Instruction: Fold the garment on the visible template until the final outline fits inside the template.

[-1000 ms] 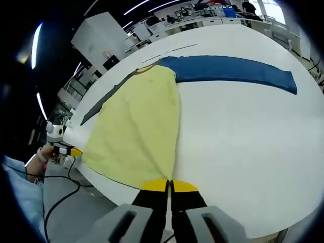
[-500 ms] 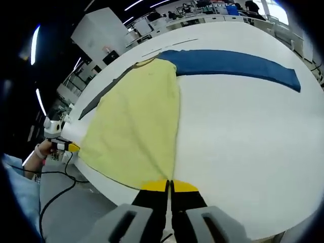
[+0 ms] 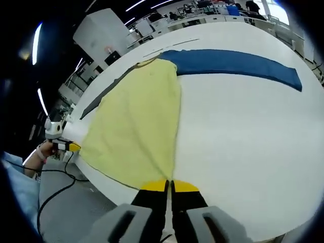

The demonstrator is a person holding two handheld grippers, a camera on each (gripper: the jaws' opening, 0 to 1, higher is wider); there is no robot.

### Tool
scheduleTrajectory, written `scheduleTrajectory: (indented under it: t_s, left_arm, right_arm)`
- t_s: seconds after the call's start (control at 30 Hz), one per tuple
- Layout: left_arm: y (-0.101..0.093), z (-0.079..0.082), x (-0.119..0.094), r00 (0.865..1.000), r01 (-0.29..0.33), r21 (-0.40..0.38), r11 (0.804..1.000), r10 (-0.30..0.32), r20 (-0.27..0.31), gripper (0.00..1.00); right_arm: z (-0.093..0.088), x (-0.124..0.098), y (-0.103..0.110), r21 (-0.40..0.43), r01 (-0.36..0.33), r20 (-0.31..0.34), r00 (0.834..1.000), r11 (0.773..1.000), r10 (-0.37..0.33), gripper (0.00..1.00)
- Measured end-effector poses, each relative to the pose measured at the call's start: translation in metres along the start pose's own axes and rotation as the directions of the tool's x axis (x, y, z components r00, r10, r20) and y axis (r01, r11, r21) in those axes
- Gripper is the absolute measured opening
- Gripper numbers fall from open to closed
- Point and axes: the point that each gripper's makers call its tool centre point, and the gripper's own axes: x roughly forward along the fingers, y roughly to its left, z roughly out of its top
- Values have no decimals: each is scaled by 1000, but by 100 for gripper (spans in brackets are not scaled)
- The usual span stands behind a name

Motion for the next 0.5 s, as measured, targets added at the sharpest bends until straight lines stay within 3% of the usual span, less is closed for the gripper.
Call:
scheduleTrajectory:
  t_s: [0.07,0.13,0.23,0.3,0.4,0.5]
  left_arm:
    - [1,0,-1,1000,-10,59,998,10,4,0]
    - [0,4,-4,999,1,54,999,-4,37,0]
    - [2,22,-14,995,-10,84,996,1,102,0]
    - [6,34,-20,990,-38,131,991,20,138,9]
    - [9,55,-30,981,-70,171,983,37,192,27]
    - [11,74,-40,968,-135,250,959,74,239,31]
  right_arm:
    - [1,0,3,-35,-15,15,1000,999,15,5]
    - [3,-2,10,-58,-38,33,999,998,40,16]
    - [12,-7,11,-122,-33,84,996,992,44,26]
    - [18,-10,13,-149,-40,113,992,988,57,29]
    - [28,-12,9,-184,-17,154,987,983,46,43]
    - [36,-15,5,-203,11,190,981,979,28,57]
